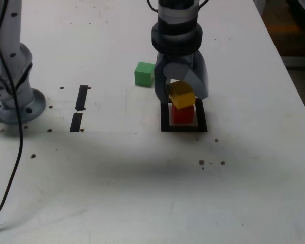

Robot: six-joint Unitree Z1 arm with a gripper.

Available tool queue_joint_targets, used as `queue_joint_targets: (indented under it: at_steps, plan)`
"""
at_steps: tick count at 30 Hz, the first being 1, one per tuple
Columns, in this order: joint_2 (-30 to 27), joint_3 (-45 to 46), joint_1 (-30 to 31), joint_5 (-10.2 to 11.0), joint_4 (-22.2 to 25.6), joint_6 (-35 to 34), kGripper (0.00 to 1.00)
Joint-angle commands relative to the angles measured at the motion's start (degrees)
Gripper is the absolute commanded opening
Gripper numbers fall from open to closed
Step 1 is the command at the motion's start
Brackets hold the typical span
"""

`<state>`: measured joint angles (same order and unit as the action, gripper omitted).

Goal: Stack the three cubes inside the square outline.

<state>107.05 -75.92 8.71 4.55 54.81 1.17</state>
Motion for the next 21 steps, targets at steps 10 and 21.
queue_joint_targets:
  at_steps: [10,21]
  plan:
    - [0.02,0.24,-0.08,0.0,0.01,-0.33,0.63]
    - [0.41,0.72,-0.09,-0.2,-0.54,-0.87,0.81]
